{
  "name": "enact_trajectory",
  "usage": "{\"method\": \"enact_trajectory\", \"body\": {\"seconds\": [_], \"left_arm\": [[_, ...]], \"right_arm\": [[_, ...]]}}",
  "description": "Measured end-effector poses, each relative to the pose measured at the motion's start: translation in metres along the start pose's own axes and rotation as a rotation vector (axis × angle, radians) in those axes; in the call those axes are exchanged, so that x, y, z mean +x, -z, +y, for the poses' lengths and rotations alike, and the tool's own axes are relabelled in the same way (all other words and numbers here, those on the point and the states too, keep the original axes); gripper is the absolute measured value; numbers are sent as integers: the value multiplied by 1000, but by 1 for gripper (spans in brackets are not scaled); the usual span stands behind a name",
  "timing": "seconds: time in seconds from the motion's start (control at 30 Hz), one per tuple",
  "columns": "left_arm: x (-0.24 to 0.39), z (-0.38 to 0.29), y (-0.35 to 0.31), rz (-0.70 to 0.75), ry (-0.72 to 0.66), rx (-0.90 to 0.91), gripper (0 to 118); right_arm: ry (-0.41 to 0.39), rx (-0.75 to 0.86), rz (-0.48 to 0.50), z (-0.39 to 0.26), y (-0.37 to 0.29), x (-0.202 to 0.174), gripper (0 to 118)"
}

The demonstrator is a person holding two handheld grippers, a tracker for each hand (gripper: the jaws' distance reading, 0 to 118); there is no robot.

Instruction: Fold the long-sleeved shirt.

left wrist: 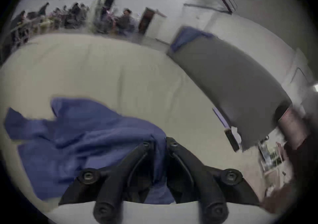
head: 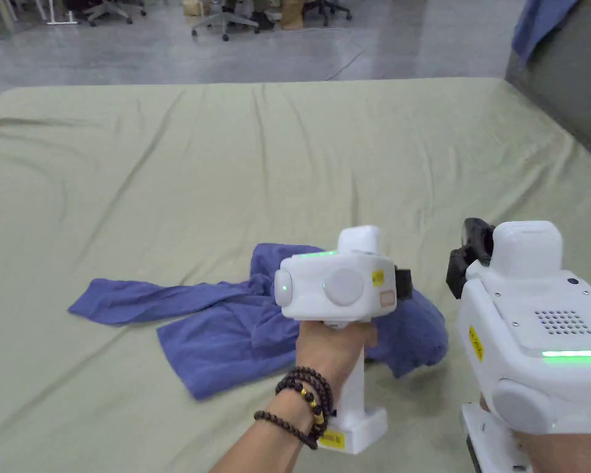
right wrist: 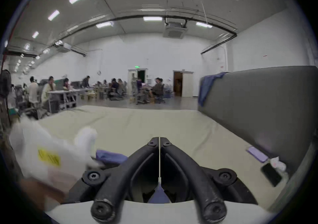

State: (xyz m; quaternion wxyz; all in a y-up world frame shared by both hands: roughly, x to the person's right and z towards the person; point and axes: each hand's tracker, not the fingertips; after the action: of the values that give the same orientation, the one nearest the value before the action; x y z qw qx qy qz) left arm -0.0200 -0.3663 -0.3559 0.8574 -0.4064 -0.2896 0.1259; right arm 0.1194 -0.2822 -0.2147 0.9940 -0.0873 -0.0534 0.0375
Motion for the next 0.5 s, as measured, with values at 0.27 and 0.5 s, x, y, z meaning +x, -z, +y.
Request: {"method": "enact_trajectory", "body": {"seconds": [0.27,0.5], "left_arm": [[7,-15,-20,132,128,102,115],[-13,-45,-158,338,139,453,114]], "right_arm": [[-48,-73,30,-18,8,24,0],[16,-68,53,-17,1,9,0]]}}
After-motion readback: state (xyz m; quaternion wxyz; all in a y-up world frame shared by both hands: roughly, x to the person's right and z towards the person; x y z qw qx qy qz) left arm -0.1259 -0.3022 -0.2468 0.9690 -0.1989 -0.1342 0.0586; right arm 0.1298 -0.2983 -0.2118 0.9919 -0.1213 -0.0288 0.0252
